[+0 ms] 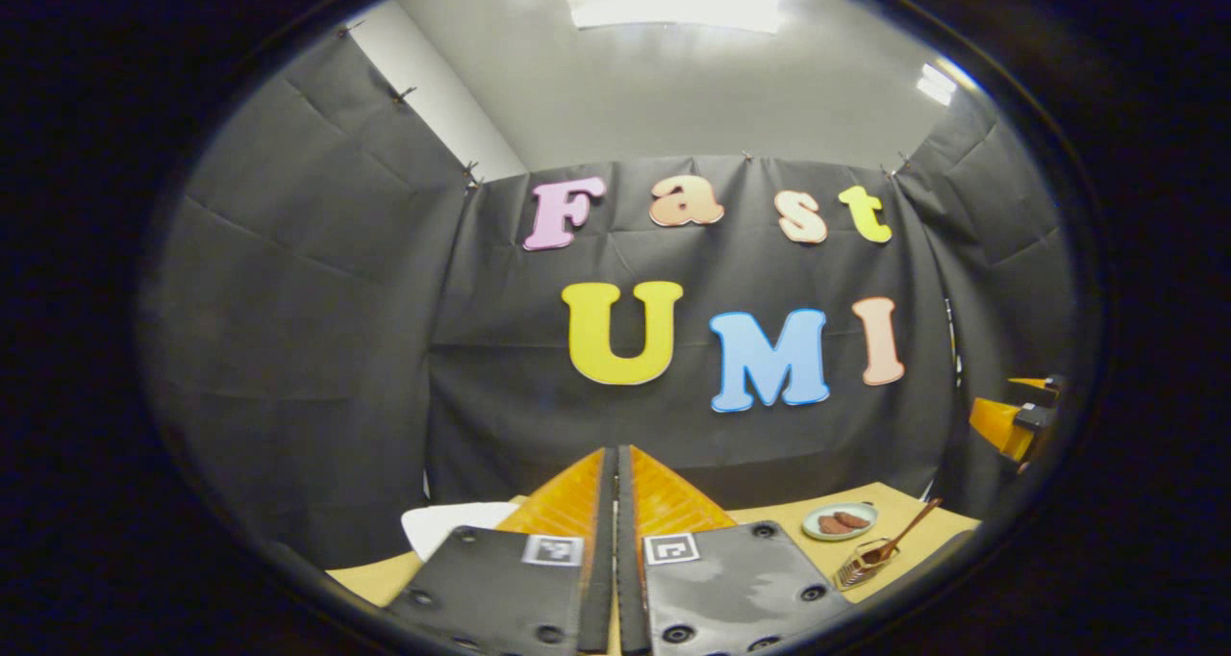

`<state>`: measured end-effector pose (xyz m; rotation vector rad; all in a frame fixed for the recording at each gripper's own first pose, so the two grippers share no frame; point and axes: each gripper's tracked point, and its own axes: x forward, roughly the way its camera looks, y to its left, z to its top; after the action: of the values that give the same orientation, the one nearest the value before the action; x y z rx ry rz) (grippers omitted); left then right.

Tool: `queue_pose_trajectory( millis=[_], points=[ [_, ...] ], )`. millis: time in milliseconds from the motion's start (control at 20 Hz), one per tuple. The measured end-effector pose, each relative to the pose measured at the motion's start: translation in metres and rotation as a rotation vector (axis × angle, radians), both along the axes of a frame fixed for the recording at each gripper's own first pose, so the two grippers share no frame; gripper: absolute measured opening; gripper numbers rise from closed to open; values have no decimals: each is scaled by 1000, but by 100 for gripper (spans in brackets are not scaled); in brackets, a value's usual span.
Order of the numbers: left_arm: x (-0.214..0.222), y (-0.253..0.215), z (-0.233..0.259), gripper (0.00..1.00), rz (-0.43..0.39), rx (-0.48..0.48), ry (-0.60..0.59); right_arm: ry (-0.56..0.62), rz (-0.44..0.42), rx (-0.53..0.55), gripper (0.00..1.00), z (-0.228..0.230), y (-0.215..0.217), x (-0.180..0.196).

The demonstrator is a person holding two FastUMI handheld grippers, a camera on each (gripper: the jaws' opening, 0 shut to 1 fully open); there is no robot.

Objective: Close the left gripper, press the button to open the rice cooker; take a wooden spoon from the chopstick holder with the right hand, scoop a spoonful of rice and pour it into the rice cooker, then put the wooden spoon back into the chopstick holder.

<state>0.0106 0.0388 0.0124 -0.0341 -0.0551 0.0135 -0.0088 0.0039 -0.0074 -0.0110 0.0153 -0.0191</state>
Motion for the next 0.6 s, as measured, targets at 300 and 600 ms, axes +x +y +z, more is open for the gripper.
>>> queue_pose_trajectory(
  millis=[300, 600],
  points=[
    [15, 21, -16, 9, -18, 17, 35, 6, -14, 3, 95, -3, 8, -2],
    [48, 55, -46, 9, -13, -1, 105, 22, -54, -6, 95, -11, 9, -5]
  ],
)
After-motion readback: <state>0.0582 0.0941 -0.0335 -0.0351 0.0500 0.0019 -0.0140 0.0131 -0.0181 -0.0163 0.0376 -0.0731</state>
